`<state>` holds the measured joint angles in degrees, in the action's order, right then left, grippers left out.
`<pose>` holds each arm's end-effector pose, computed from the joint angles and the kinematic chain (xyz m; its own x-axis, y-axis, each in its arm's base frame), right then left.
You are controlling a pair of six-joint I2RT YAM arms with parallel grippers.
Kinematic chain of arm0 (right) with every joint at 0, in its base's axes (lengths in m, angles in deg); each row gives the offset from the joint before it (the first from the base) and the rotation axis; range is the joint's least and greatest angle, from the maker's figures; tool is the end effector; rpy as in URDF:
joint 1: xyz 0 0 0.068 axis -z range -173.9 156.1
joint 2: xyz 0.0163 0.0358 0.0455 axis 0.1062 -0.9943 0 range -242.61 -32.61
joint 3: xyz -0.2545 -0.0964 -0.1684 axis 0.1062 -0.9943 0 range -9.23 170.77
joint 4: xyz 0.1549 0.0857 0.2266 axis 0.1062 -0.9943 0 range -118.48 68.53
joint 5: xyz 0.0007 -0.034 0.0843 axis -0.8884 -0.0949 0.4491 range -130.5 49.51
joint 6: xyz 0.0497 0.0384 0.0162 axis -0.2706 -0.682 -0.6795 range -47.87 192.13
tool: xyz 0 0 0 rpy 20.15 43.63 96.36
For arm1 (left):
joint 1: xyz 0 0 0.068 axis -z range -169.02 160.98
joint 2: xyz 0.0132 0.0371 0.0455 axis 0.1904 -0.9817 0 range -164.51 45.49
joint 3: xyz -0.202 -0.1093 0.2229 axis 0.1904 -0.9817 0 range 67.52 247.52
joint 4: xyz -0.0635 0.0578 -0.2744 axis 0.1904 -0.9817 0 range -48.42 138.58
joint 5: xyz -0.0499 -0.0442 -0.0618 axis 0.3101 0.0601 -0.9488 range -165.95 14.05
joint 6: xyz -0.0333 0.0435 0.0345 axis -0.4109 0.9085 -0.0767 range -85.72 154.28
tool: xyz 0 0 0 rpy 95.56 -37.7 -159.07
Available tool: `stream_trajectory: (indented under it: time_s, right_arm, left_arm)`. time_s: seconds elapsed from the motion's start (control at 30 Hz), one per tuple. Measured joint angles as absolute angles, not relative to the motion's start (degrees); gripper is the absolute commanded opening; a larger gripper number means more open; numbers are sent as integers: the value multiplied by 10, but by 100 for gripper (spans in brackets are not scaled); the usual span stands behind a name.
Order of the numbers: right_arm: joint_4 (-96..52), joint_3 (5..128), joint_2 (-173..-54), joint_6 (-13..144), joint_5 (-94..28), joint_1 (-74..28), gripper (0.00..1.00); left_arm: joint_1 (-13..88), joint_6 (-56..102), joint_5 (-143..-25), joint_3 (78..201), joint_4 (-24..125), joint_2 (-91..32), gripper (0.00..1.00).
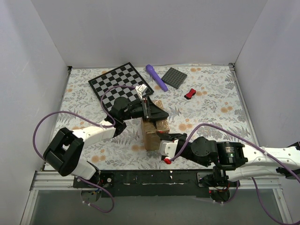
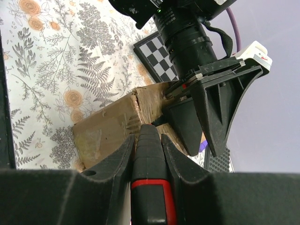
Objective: Unpack the express box
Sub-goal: Adjust the express box at the center of the board.
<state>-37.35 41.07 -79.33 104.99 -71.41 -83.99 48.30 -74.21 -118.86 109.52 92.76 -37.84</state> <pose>0.0258 0.1890 0.3929 0.4663 -0.4505 -0.7613 -0.7211 0.3050 -0.6221 0.2487 -0.2329 0.2946 -0.9466 -0.1517 0.2844 -0.2746 -0.0824 -0.9580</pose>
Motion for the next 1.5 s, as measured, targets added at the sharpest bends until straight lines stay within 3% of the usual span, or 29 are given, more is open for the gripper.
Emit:
stream_trajectory:
  time_s: [0.27, 0.7, 1.0, 1.3, 1.5]
  right_arm:
    - [-400, 410, -771, 1061, -701, -840, 1]
    - [-415, 410, -713, 1053, -688, -839, 1]
    - [-344, 414, -670, 1001, -732, -839, 1]
    - [-451, 478, -741, 780, -863, -839, 1]
    - [-619, 551, -824, 611, -892, -839, 1]
  left_arm:
    - [489, -711, -1188, 1095, 900, -367, 53]
    - [485, -694, -1189, 1123, 840, -348, 67]
    - [371, -652, -1163, 1205, 723, -326, 69]
    - [324, -533, -909, 1208, 561, -231, 68]
    - [297, -489, -822, 1209, 542, -314, 64]
